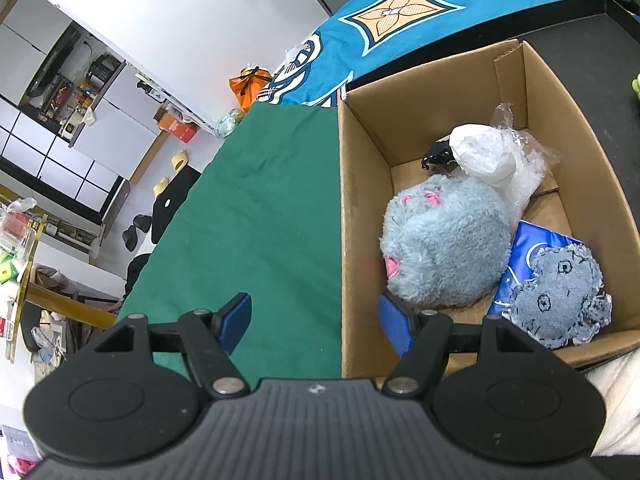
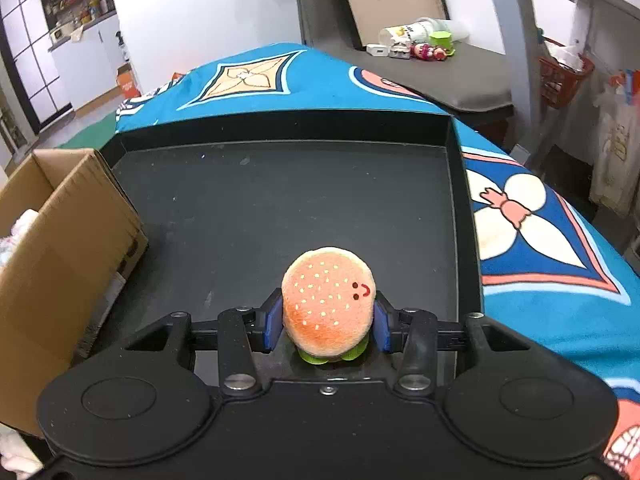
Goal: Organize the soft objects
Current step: 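Lift the burger plush with the right tool and carry it over the box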
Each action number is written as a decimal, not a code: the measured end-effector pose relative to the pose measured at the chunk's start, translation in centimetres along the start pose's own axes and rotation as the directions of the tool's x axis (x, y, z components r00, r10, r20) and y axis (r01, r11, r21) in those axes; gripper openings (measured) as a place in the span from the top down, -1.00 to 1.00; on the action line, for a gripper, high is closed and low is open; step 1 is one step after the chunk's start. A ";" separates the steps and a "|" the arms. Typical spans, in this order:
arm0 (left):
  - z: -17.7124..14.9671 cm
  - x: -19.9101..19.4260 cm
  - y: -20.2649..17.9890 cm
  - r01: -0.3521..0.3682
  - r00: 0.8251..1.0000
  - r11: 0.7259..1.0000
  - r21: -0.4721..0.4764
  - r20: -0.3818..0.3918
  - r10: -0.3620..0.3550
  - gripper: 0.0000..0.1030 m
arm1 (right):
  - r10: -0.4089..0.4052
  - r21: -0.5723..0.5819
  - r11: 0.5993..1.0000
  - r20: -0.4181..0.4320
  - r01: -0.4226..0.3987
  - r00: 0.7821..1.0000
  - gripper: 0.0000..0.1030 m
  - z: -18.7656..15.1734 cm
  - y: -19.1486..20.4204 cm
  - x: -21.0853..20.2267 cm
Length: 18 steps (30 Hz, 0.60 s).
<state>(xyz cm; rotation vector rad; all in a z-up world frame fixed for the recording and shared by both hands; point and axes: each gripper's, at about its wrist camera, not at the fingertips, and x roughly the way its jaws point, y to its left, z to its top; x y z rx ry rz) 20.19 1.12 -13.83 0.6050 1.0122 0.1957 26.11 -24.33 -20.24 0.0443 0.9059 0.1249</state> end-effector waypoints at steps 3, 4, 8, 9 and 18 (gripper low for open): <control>-0.2 -0.2 0.1 -0.003 1.000 1.000 0.000 0.010 0.003 -0.34 | 0.008 0.017 1.000 0.011 -0.008 1.000 0.15 -0.2 0.2 -0.8; -0.2 -0.2 0.2 -0.001 1.000 1.000 -0.003 0.012 0.001 -0.34 | 0.007 0.015 1.000 0.014 -0.007 1.000 0.15 -0.2 0.3 -1.0; -0.4 -0.4 0.2 0.003 1.000 1.000 -0.006 0.020 -0.003 -0.34 | 0.004 -0.001 1.000 0.038 -0.004 0.999 0.15 -0.1 0.7 -2.0; -0.4 -0.4 0.3 0.002 1.000 1.000 -0.005 0.023 -0.002 -0.34 | 0.001 -0.006 1.000 0.043 0.000 0.999 0.15 -0.1 0.8 -2.2; -1.1 -1.0 1.0 0.008 0.999 0.999 -0.039 0.054 -0.006 -0.34 | -0.009 0.008 1.000 0.080 0.009 0.997 0.15 0.0 1.5 -4.1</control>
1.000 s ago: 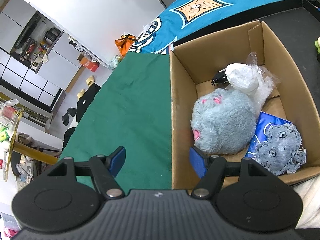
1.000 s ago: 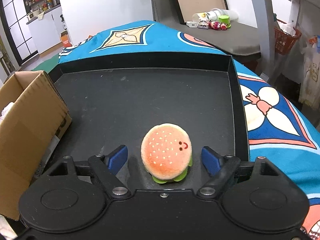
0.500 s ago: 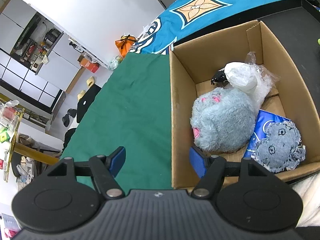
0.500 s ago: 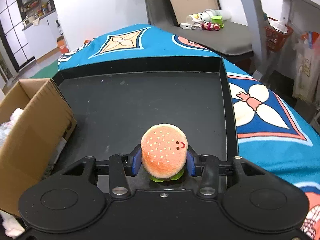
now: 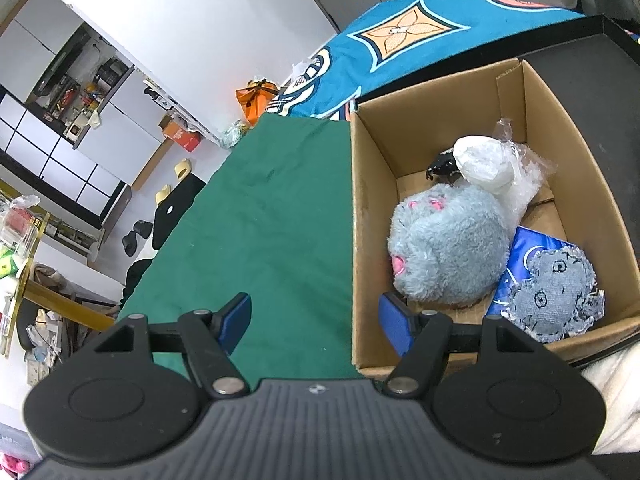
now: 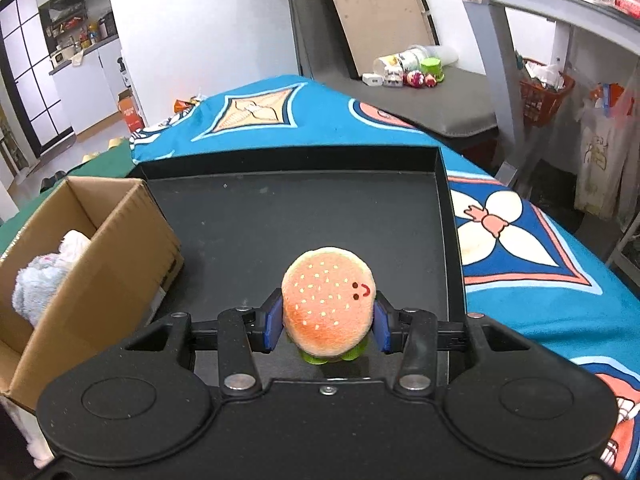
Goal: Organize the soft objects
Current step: 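Lift the burger plush with the right tool and carry it over the box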
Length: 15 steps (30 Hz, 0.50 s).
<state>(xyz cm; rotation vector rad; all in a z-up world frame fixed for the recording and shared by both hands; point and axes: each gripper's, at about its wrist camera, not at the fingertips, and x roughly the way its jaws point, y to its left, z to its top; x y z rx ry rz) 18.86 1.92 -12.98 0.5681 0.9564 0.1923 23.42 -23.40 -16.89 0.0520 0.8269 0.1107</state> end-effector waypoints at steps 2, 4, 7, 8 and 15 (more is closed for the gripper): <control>-0.1 -0.1 0.0 0.002 1.000 1.000 0.001 0.005 -0.002 -0.34 | 0.002 0.004 1.000 0.008 -0.002 1.000 0.15 0.1 0.3 -0.3; -0.2 -0.1 0.1 0.007 1.000 1.000 0.002 0.008 -0.007 -0.34 | 0.004 0.010 1.000 0.016 -0.005 1.000 0.15 0.2 0.6 -0.6; -0.4 -0.1 0.4 0.014 1.000 1.000 -0.003 0.010 -0.014 -0.34 | 0.002 0.008 1.000 0.037 -0.003 0.999 0.15 0.7 1.0 -1.2; -0.5 -0.1 0.4 0.015 1.000 1.000 -0.005 0.011 -0.015 -0.34 | 0.002 0.006 1.000 0.044 -0.002 0.999 0.15 0.9 1.2 -1.4; -0.5 -0.2 0.9 0.037 0.999 0.999 -0.028 0.034 -0.036 -0.34 | 0.013 -0.012 1.000 0.103 -0.011 0.995 0.15 2.7 2.4 -3.2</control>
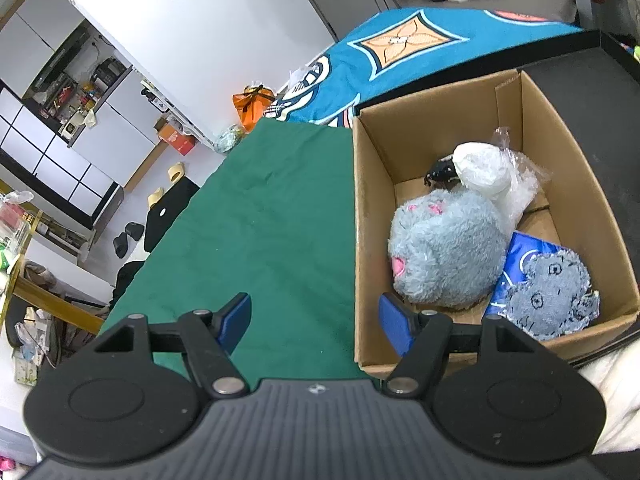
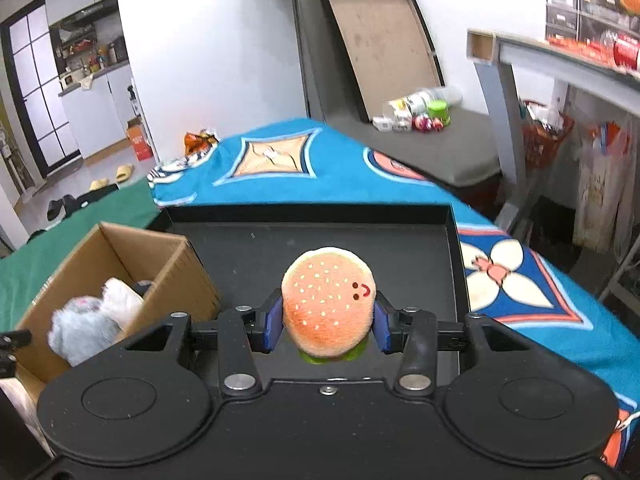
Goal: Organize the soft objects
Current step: 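Lift the burger plush with the right tool and carry it over the box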
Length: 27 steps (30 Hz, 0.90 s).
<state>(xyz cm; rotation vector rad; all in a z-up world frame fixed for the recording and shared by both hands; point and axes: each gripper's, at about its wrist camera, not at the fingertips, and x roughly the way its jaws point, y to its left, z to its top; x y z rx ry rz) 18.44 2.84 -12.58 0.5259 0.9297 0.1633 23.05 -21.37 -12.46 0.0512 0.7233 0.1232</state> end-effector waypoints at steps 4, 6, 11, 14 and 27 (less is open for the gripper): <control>-0.1 -0.1 0.6 0.023 1.000 0.999 -0.022 0.018 -0.023 -0.34 | 0.015 -0.017 1.000 0.020 -0.014 1.000 0.15 0.8 1.2 -0.7; -0.1 -0.1 0.9 0.037 0.999 0.999 -0.036 0.023 -0.036 -0.34 | 0.025 -0.022 0.999 0.023 -0.025 0.999 0.15 1.0 1.9 -1.0; -0.2 0.1 1.3 0.076 0.997 0.995 -0.059 0.026 -0.075 -0.28 | 0.053 -0.026 0.998 0.016 -0.053 0.998 0.15 1.0 3.2 -1.4; -0.3 0.1 1.7 0.098 0.995 0.992 -0.079 0.032 -0.096 -0.26 | 0.069 -0.029 0.997 0.011 -0.069 0.998 0.15 1.1 4.2 -1.5; -0.6 0.7 2.7 0.180 0.984 0.974 -0.139 0.035 -0.176 0.21 | 0.136 -0.080 0.987 -0.014 -0.137 0.991 0.15 0.8 8.9 -1.3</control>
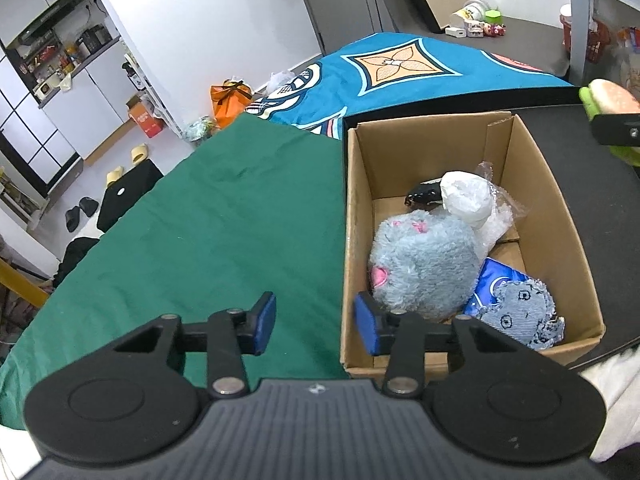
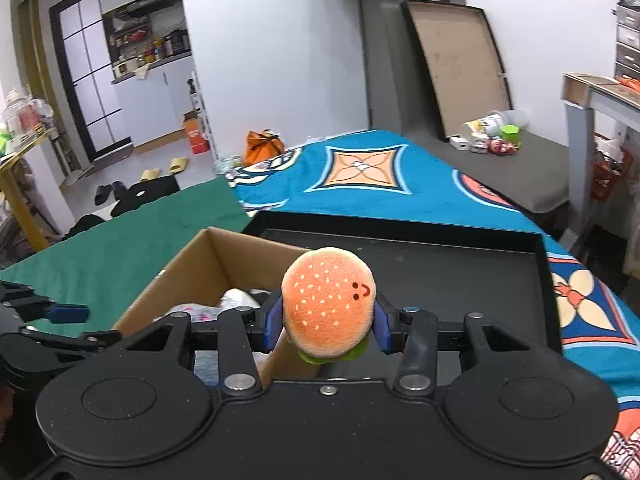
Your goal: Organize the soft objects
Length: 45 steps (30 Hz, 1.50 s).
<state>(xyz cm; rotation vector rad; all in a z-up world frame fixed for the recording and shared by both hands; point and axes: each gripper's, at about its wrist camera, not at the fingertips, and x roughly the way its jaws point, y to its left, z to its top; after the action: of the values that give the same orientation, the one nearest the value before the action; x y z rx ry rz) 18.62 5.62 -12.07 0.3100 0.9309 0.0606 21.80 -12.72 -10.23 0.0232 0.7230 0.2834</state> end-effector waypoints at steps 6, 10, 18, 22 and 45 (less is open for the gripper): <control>0.0 0.4 0.3 0.061 0.998 0.998 -0.015 -0.010 -0.061 0.55 | 0.037 -0.023 0.999 -0.024 -0.038 0.999 0.15 -0.2 2.6 0.9; 0.0 0.4 0.1 0.104 0.995 0.995 -0.010 -0.005 -0.104 0.80 | 0.048 -0.039 0.998 -0.039 -0.050 0.998 0.14 -0.3 3.7 1.6; -0.2 0.1 0.1 0.159 0.987 0.987 0.008 0.017 -0.159 0.88 | -0.001 -0.036 0.999 -0.035 0.000 0.999 -0.33 -0.3 4.0 2.0; -0.3 0.1 0.1 0.169 0.985 0.985 0.022 0.022 -0.169 0.88 | -0.017 0.005 1.000 -0.023 0.017 1.000 -0.33 -0.3 2.9 1.3; 0.9 -2.3 -0.5 0.142 0.988 0.987 0.077 0.048 -0.146 0.80 | -0.075 0.155 0.986 0.044 0.068 0.996 -0.51 -0.2 -2.2 -5.7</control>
<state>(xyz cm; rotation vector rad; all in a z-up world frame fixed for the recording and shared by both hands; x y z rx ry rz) 17.90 4.56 -9.95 0.3100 0.9015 -0.1145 18.15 -16.31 -6.92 0.1494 0.6932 0.1578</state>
